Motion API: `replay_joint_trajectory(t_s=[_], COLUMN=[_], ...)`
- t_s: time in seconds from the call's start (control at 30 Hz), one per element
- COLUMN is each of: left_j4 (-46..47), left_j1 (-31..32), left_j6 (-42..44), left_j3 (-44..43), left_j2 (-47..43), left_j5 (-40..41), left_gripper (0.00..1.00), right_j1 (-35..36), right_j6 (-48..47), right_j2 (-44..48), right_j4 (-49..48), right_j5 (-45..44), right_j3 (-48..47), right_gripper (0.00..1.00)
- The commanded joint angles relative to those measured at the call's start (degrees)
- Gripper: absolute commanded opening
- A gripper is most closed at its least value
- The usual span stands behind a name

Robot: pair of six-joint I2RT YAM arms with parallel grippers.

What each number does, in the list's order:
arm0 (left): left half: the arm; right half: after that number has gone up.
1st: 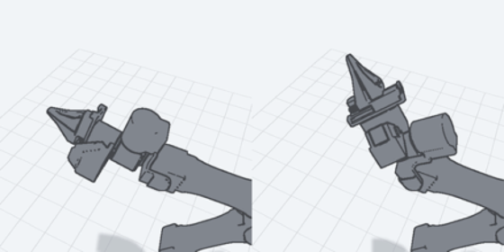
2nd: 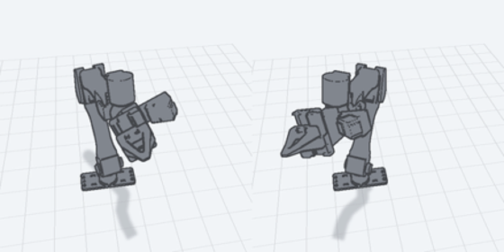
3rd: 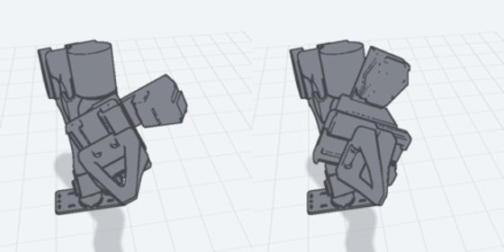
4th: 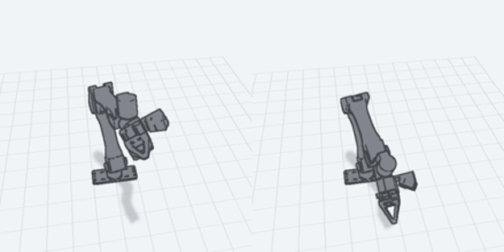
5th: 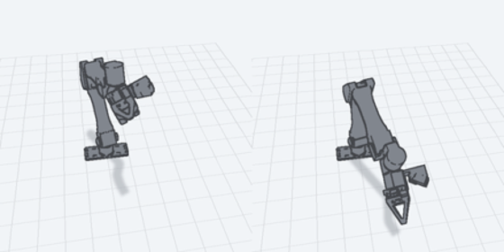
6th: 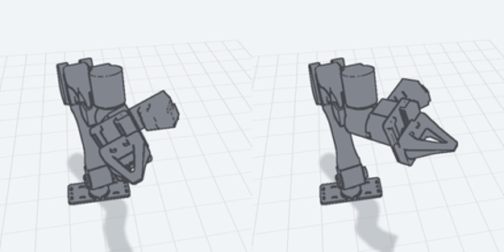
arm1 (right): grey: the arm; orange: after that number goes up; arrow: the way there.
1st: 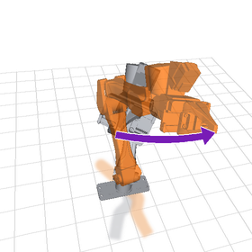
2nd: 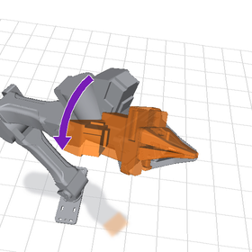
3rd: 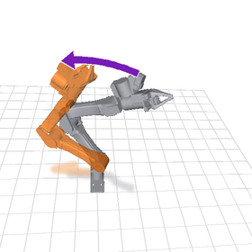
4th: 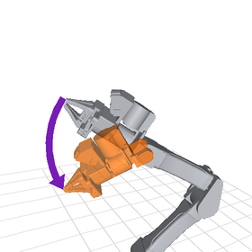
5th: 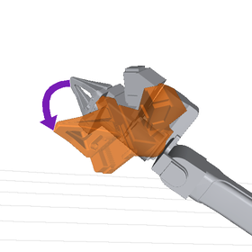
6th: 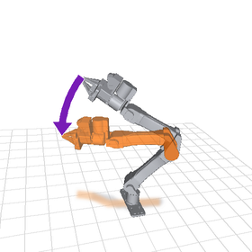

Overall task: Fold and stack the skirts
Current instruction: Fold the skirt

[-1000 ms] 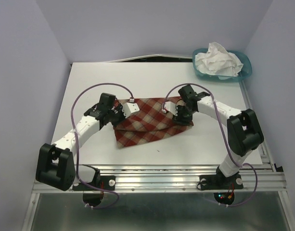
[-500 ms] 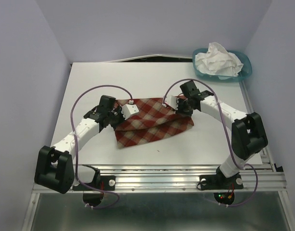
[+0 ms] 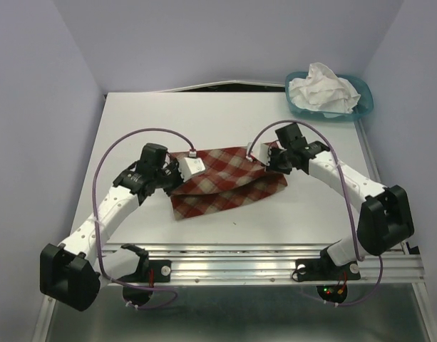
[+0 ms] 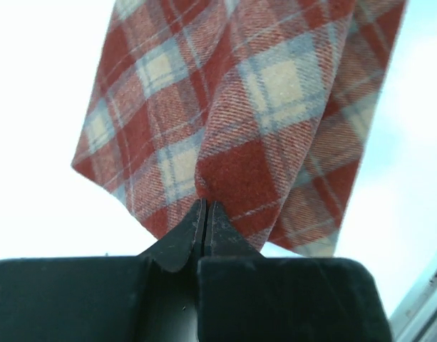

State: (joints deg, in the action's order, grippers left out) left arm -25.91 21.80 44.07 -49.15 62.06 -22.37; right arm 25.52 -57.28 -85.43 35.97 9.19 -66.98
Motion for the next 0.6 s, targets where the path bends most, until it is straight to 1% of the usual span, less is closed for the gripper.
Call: replay_joint_trajectory(t_s=[0.0, 0.03, 0.07, 0.1, 0.13, 0.17, 0.2, 0.23, 0.27, 0.3, 0.33, 0.37, 0.43, 0.47, 0.57], left_j4=[-3.62, -2.23, -1.52, -1.08, -0.90, -0.72, -1.76, -2.47, -3.17, -4.31, -5.02, -6.07, -8.27, -8.80, -7.50], left_j1=[3.41, 4.29, 5.69, 6.23, 6.50, 6.59, 6.59, 6.59, 6.59, 6.59, 6.67, 6.67, 6.76, 6.76, 6.76], left_j6=[-0.13, -0.39, -0.22, 0.39, 1.18, 1.36, 1.71, 2.24, 2.24, 2.07, 1.81, 1.80, 1.98, 1.37, 0.23], left_j3=[5.89, 8.25, 9.32, 10.81, 11.26, 11.53, 11.44, 10.92, 10.39, 9.78, 8.38, 7.41, 5.13, 4.33, 3.18], left_j2=[-0.54, -0.19, 0.07, 0.42, 0.43, 0.17, -0.36, -2.45, -3.78, -5.10, -7.46, -8.27, -9.24, -9.15, -7.23], left_j5=[-2.33, -1.11, -0.40, 0.56, 1.10, 1.45, 1.28, 0.75, 0.23, -0.47, -1.70, -2.49, -2.42, -2.07, -0.40], left_gripper=[0.00, 0.01, 0.18, 0.28, 0.44, 0.47, 0.50, 0.56, 0.59, 0.62, 0.67, 0.67, 0.68, 0.66, 0.62], right_j1=[0.85, 1.55, 2.07, 2.08, 2.08, 2.08, 2.08, 2.08, 2.08, 2.08, 2.08, 2.08, 2.08, 2.08, 2.08], right_j6=[-0.20, -0.20, -0.12, -0.03, 0.32, 0.67, 1.46, 1.90, 2.25, 2.95, 3.57, 4.44, 7.08, 9.87, 14.02], right_j2=[0.00, -0.18, -0.79, -1.14, -1.41, -1.41, -1.06, -0.53, 0.08, 0.96, 2.71, 3.68, 5.53, 5.88, 6.07], right_j4=[-3.01, -4.75, -5.55, -6.25, -6.26, -6.00, -4.60, -3.63, -2.75, -0.92, -0.11, 0.59, 3.40, 4.63, 4.73], right_j5=[-1.63, -1.81, -2.42, -2.68, -2.77, -2.43, -1.99, -0.77, -0.06, 0.73, 2.31, 3.02, 4.34, 5.21, 5.75], right_j3=[8.43, 9.58, 10.72, 12.04, 12.22, 12.22, 11.27, 10.47, 9.77, 9.07, 7.49, 6.43, 2.50, 1.16, -2.79], right_gripper=[0.01, 0.01, 0.01, 0.10, 0.16, 0.24, 0.43, 0.53, 0.55, 0.62, 0.65, 0.70, 0.70, 0.70, 0.63])
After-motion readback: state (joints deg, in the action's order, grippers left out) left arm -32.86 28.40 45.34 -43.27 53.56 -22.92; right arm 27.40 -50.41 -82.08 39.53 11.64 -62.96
